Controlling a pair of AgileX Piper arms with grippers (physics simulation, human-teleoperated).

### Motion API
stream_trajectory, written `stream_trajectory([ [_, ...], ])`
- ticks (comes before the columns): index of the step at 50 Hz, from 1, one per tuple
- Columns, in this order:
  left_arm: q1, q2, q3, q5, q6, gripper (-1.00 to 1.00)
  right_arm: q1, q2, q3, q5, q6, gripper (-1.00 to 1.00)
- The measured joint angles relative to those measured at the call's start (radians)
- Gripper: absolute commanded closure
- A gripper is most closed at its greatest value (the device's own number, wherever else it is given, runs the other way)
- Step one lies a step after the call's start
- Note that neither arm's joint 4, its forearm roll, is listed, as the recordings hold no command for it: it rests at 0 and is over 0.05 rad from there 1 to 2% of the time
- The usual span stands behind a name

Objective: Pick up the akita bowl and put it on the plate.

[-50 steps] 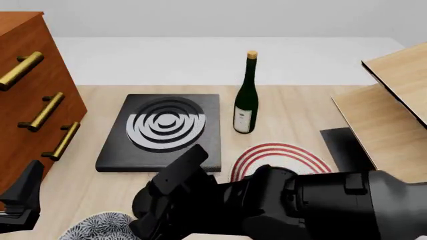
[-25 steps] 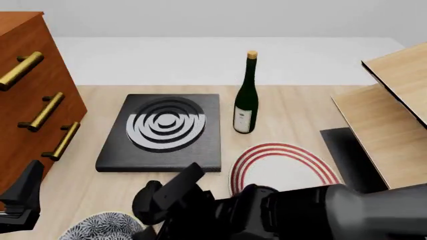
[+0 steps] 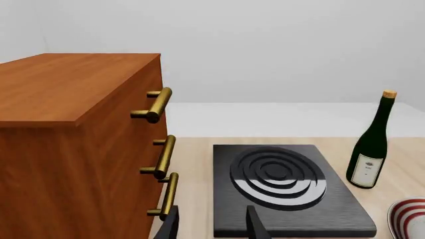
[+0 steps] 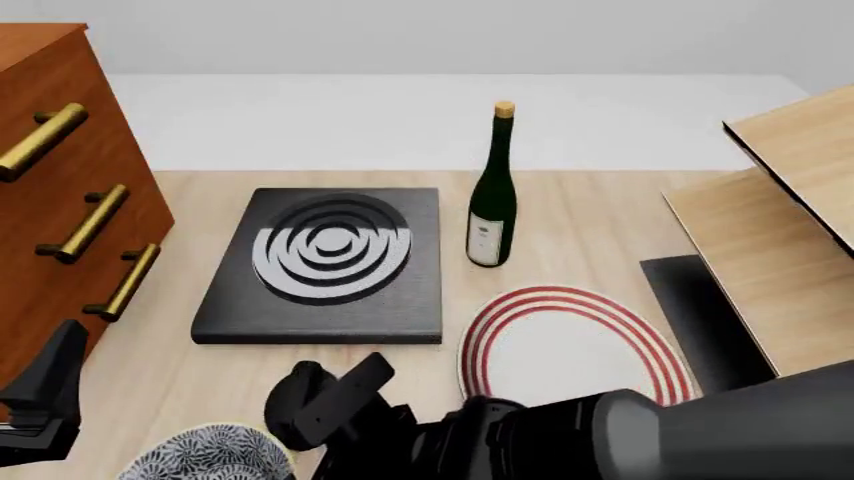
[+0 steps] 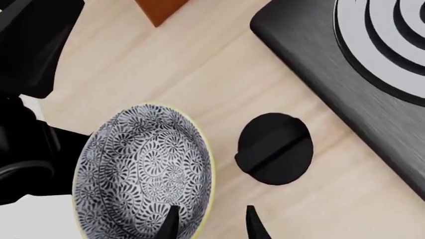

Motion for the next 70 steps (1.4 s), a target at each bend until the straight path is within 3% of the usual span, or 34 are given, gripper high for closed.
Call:
stream_trajectory([
  [31,0.0,0.0,0.0,0.0,0.0,-1.0,0.026,0.04,-0.006,-0.033,0.021,-1.0],
  [32,0.0,0.0,0.0,0.0,0.0,-1.0,0.026,0.039,-0.006,-0.033,0.02,1.0],
  [47,0.0,0.0,0.0,0.0,0.0,-1.0,-0.006,0.014,-0.01,-0.031,0.021,1.0],
  [70,0.0,0.0,0.0,0.0,0.0,-1.0,-0.086,-0.113,0.019,0.035,-0.032,1.0],
])
